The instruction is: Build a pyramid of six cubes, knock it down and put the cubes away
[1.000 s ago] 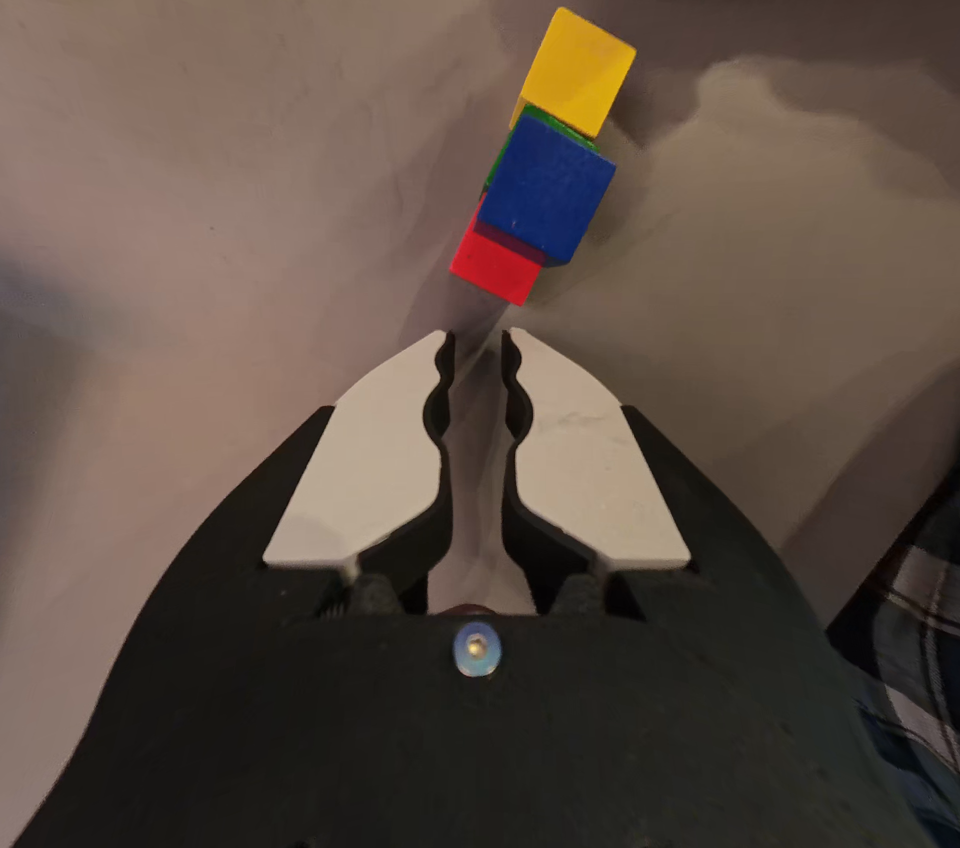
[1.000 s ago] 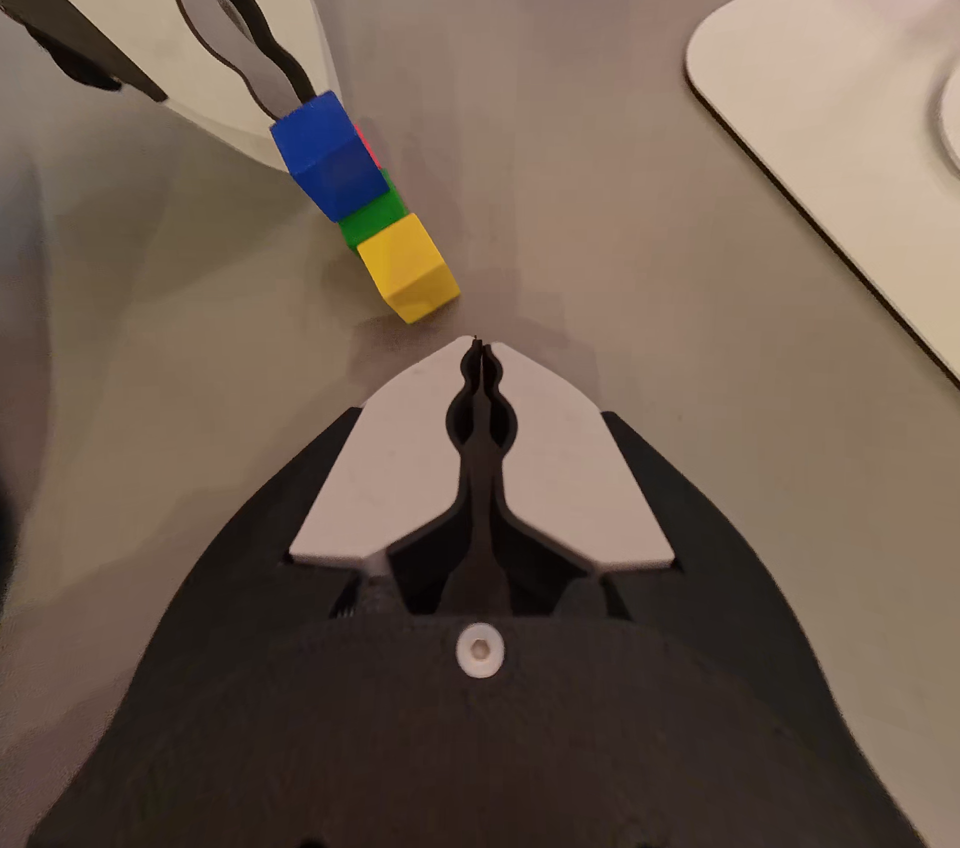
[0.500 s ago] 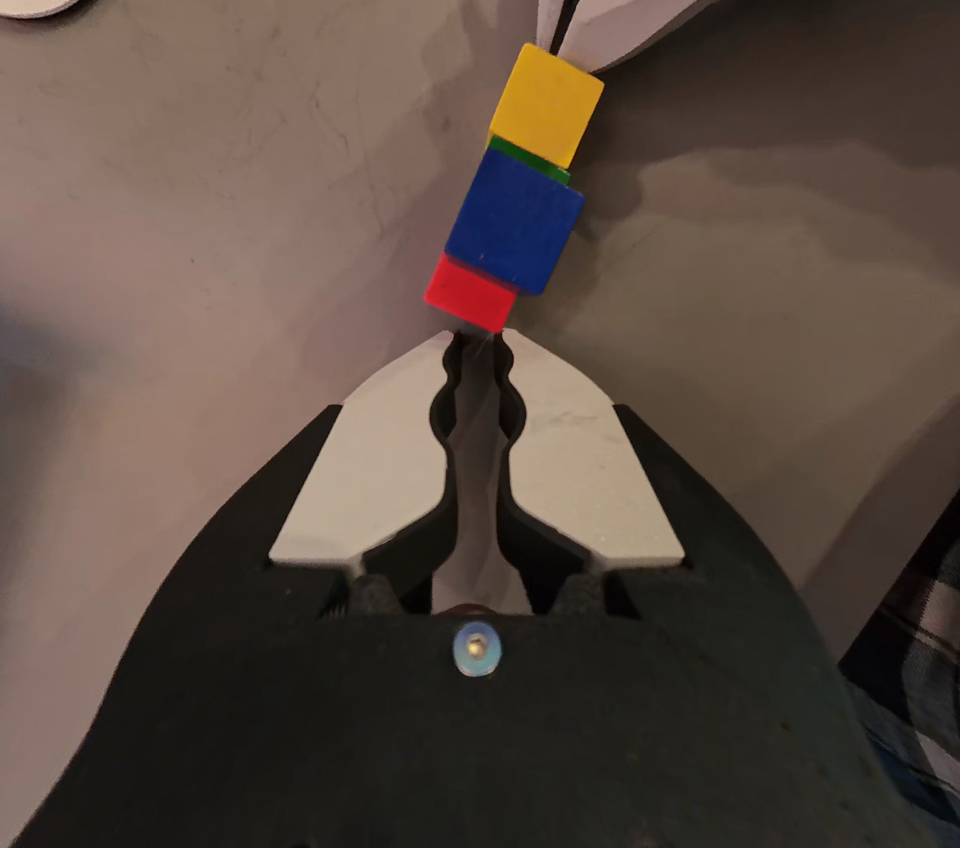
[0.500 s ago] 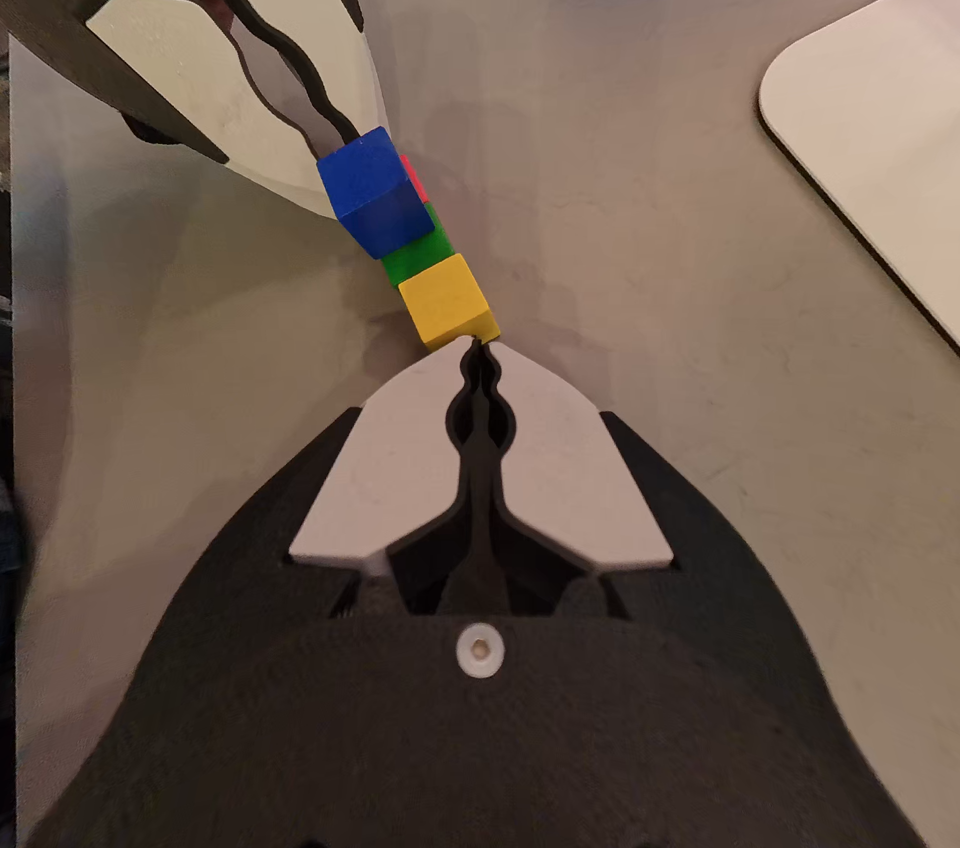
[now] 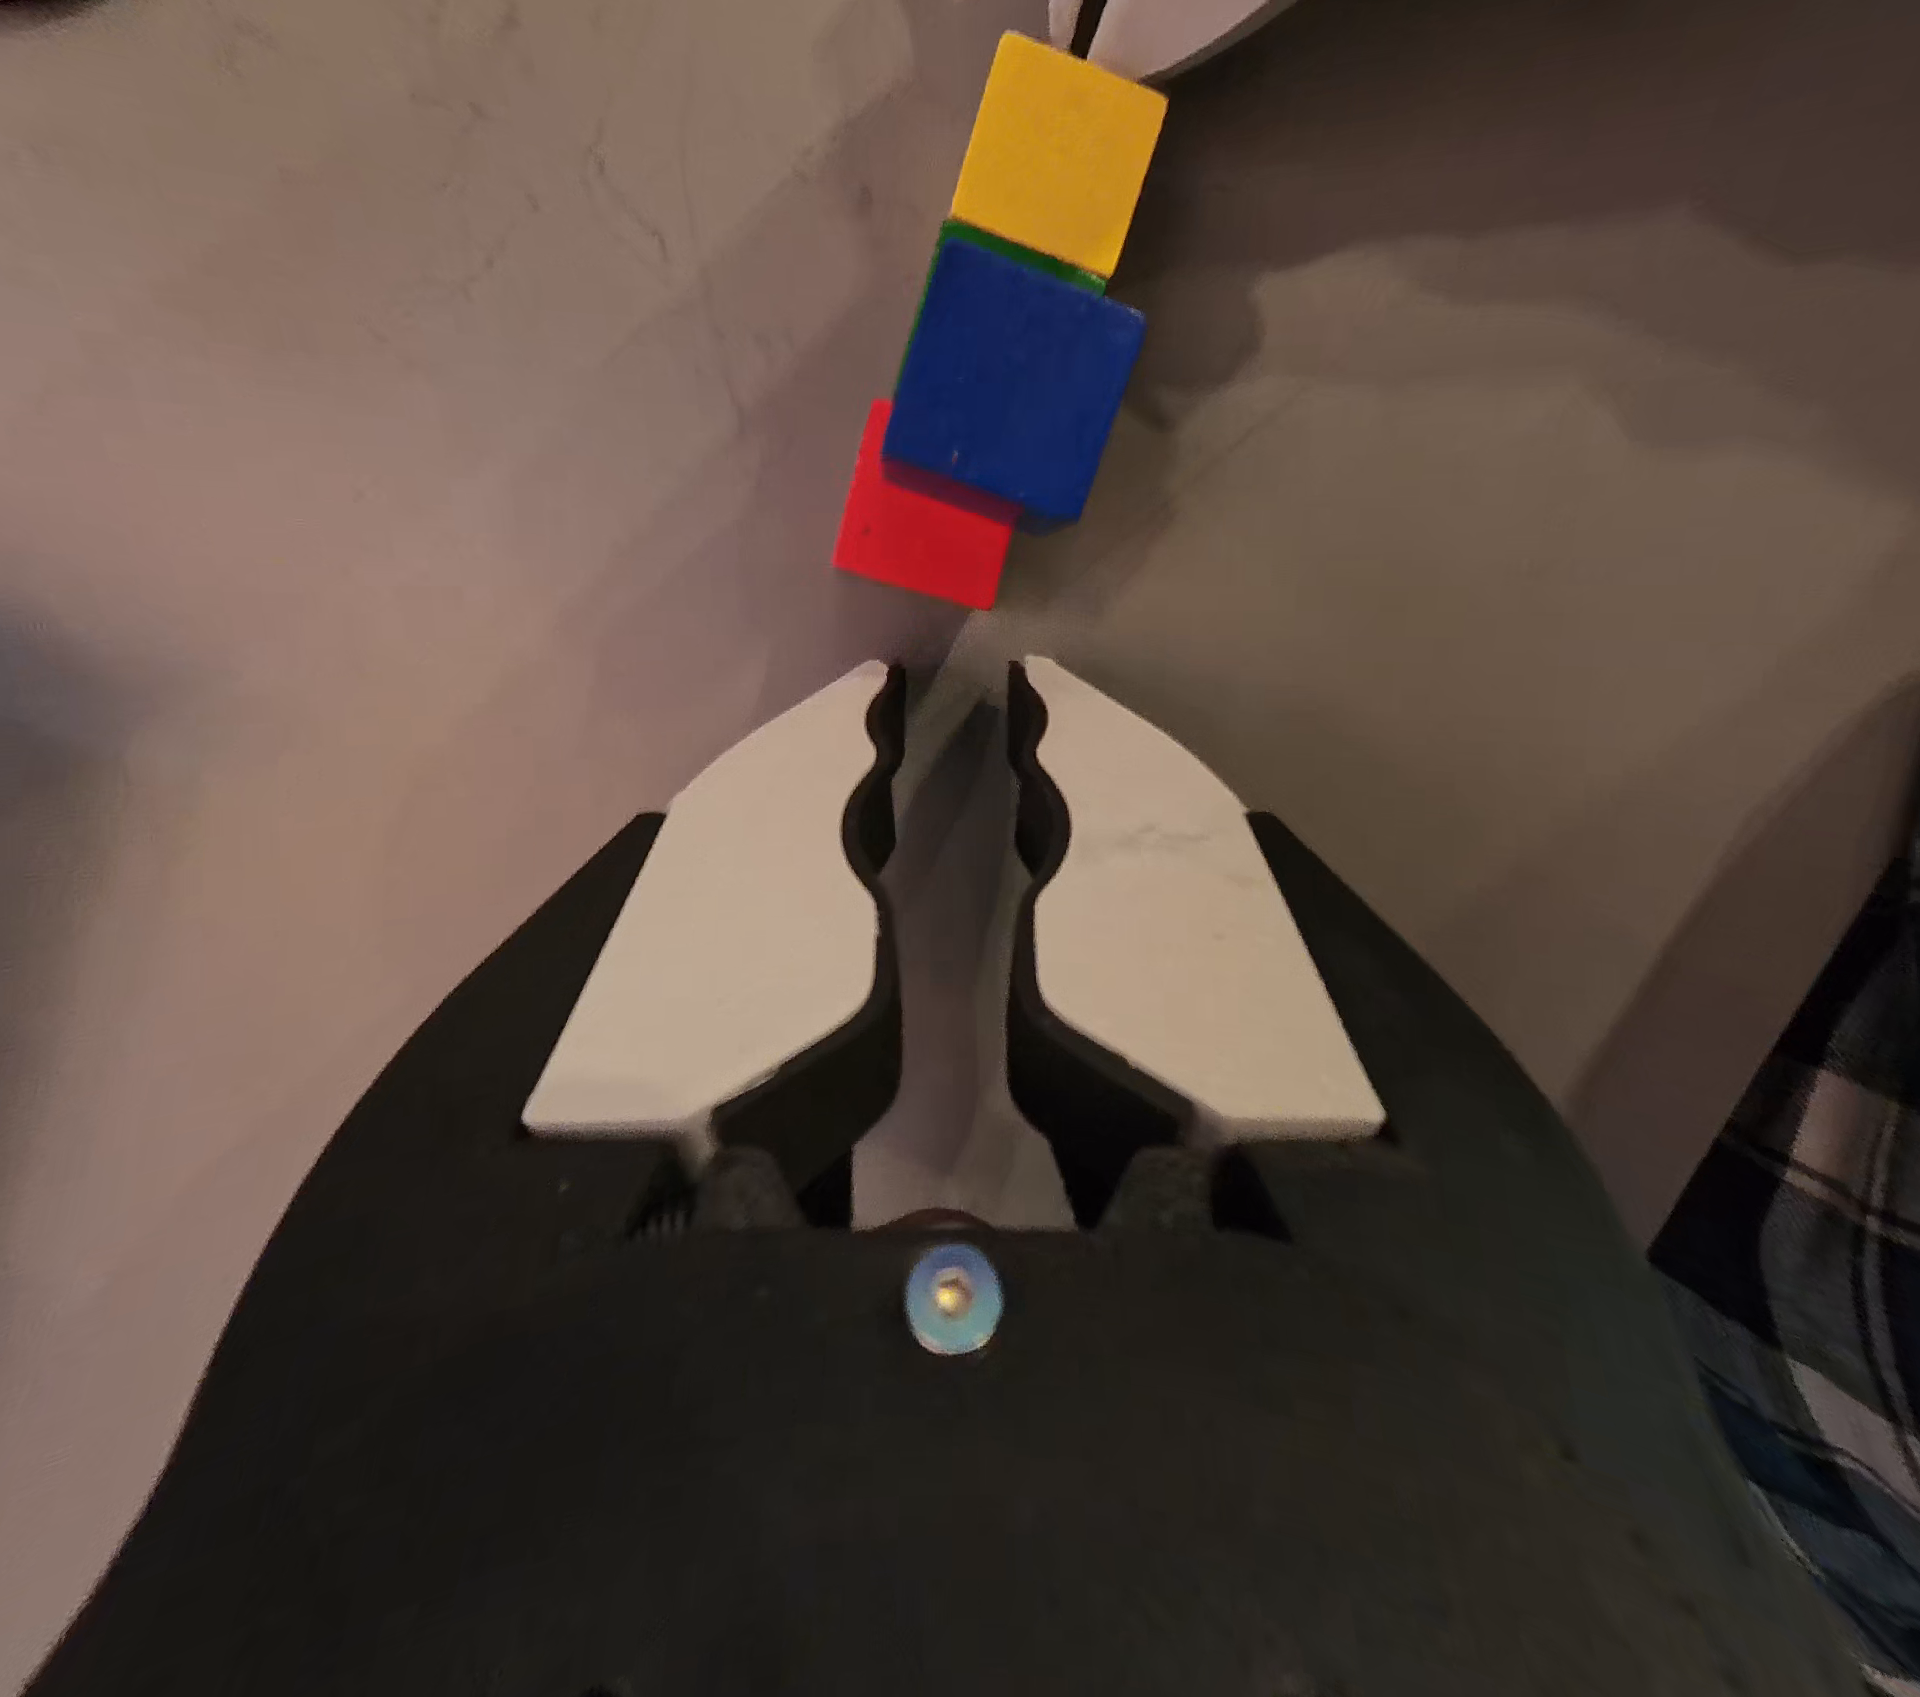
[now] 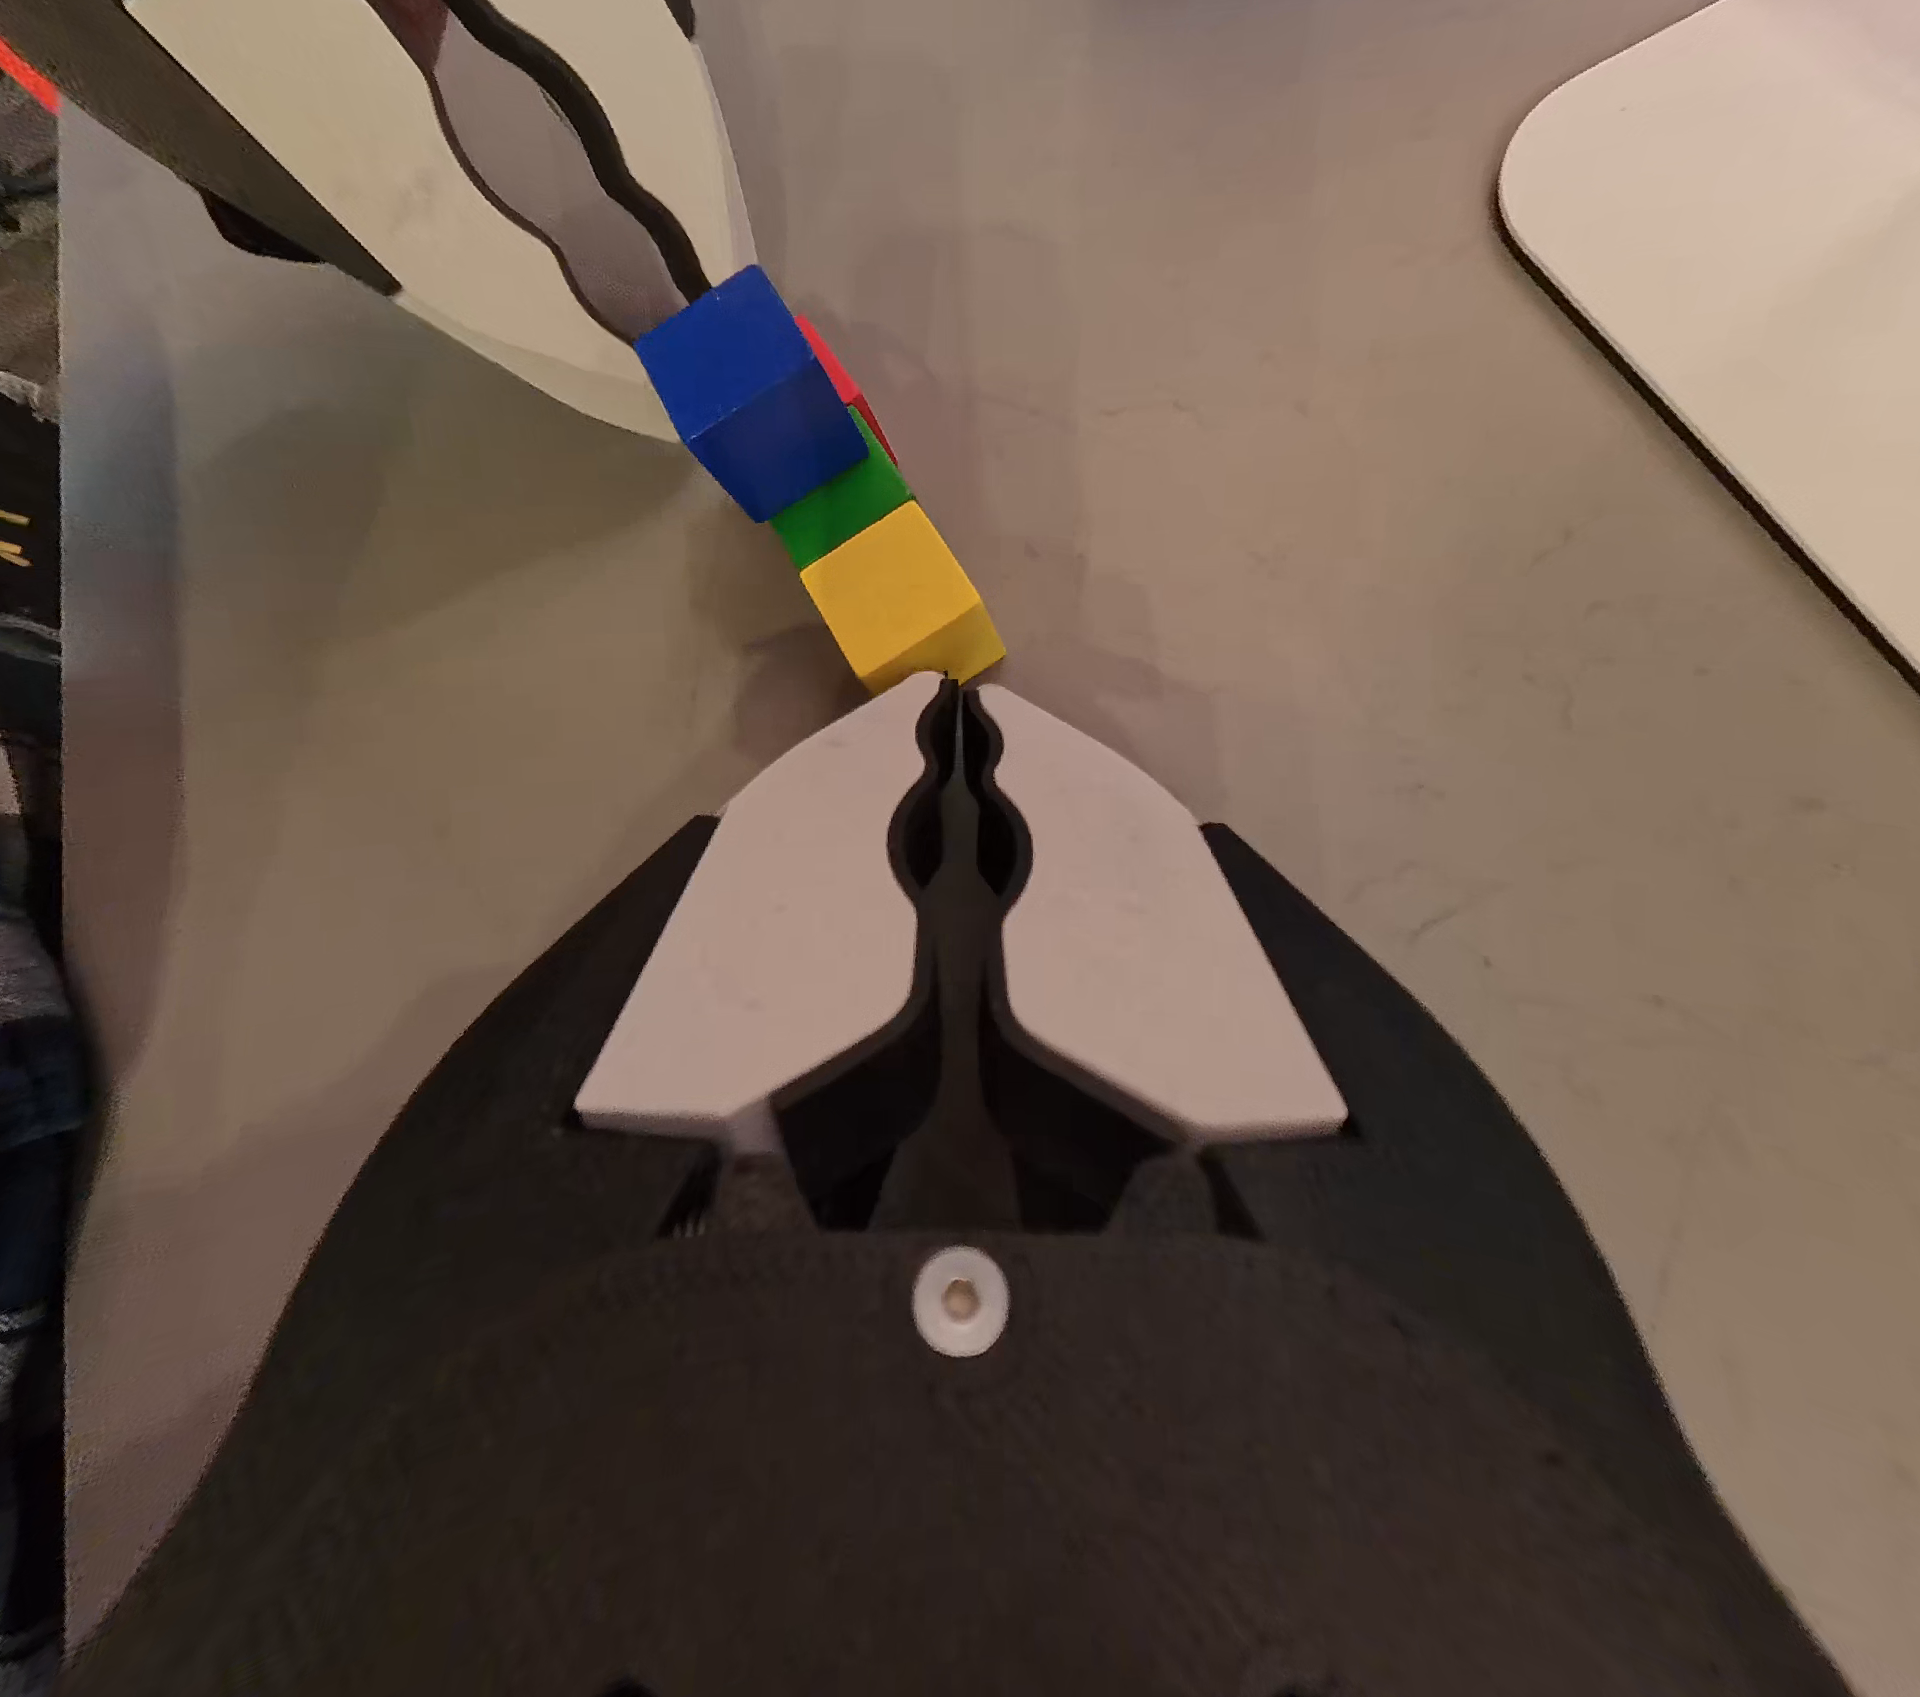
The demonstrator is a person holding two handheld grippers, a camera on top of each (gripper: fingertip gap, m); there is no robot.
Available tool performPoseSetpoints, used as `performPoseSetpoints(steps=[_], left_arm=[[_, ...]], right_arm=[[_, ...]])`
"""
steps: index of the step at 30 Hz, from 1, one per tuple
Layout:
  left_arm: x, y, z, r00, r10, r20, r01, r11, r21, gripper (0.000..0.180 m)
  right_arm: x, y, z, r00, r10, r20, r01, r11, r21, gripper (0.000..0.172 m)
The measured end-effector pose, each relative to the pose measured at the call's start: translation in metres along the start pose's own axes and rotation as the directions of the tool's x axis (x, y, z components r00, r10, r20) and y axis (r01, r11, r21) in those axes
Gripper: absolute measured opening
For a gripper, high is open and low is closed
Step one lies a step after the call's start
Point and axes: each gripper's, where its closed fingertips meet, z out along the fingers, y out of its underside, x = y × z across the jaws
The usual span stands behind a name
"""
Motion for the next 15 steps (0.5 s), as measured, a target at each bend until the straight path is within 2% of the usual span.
performPoseSetpoints(steps=[3,7,11,15], left_arm=[[-0.003,0.000,-0.012,1.000,-0.017,0.002,0.017,0.999,0.032,0.021],[0.000,-0.013,-0.023,1.000,0.021,0.000,-0.021,0.995,0.102,0.036],[0.008,-0.027,-0.014,0.994,0.107,0.015,-0.108,0.988,0.113,0.045],[0.008,-0.040,-0.007,0.993,0.115,0.027,-0.117,0.983,0.140,0.047]], right_arm=[[0.001,0.001,-0.004,1.000,0.024,-0.005,-0.024,1.000,0.017,0.003],[0.003,0.002,-0.005,0.998,0.060,0.010,-0.061,0.998,0.015,0.005],[0.004,0.002,-0.004,0.997,0.076,0.028,-0.076,0.997,0.007,0.003],[0.004,0.002,-0.004,0.997,0.075,0.028,-0.075,0.997,0.007,0.003]])
